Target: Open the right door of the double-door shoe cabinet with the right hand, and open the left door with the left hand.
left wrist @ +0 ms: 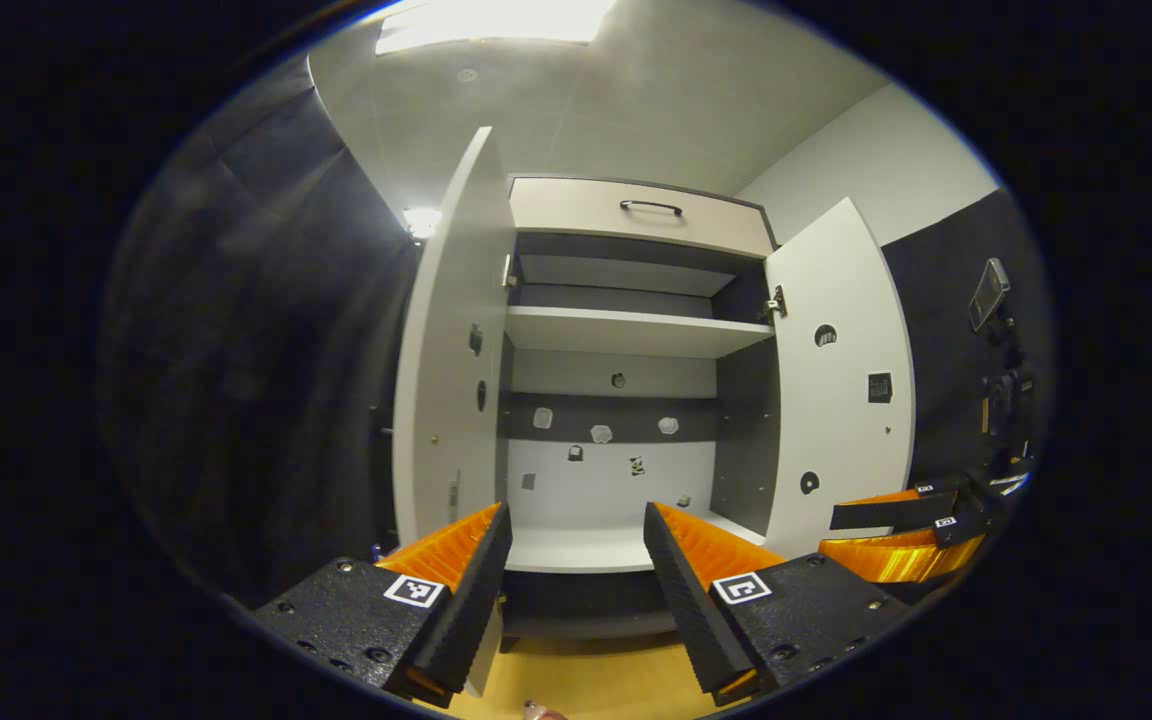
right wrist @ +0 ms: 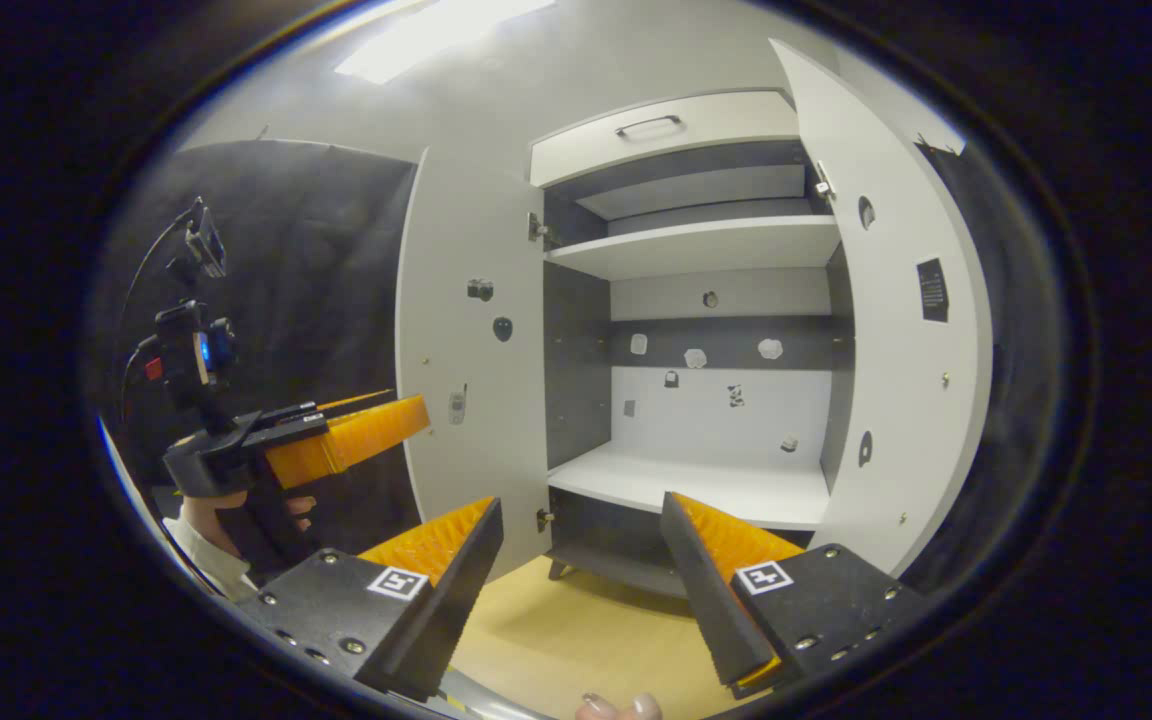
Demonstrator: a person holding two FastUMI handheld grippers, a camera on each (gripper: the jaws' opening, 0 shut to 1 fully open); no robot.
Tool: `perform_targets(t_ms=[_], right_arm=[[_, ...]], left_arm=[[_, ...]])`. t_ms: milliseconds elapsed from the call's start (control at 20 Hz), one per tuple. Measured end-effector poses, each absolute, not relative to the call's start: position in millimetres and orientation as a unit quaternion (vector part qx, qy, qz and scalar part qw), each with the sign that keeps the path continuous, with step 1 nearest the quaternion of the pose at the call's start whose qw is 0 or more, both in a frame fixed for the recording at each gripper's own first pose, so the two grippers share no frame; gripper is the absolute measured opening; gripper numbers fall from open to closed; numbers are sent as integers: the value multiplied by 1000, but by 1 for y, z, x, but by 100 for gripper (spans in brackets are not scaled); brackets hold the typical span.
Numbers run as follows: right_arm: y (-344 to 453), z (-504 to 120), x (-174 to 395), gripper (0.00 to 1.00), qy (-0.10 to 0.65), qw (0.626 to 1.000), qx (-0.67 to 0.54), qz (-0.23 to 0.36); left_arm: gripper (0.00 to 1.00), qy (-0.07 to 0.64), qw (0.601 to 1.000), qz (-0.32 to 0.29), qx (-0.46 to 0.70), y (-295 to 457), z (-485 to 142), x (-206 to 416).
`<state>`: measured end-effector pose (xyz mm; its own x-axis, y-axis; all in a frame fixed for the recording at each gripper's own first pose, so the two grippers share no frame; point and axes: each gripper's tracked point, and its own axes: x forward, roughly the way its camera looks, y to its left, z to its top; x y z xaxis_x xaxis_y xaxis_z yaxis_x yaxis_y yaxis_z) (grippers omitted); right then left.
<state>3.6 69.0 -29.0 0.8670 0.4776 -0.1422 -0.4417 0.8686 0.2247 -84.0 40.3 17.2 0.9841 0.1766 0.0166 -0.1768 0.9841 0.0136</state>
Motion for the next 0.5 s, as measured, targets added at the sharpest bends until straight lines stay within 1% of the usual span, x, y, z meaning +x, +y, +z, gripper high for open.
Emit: perform_targets(t_ms=[200, 500], right_arm=[[51, -24, 11, 96, 83, 971, 89, 203], [37, -29, 15, 96, 82, 980, 78, 165]], left_arm=[[83, -3, 999, 51, 3, 17, 6, -50], [82, 10, 1000, 3, -3, -11, -13, -14]])
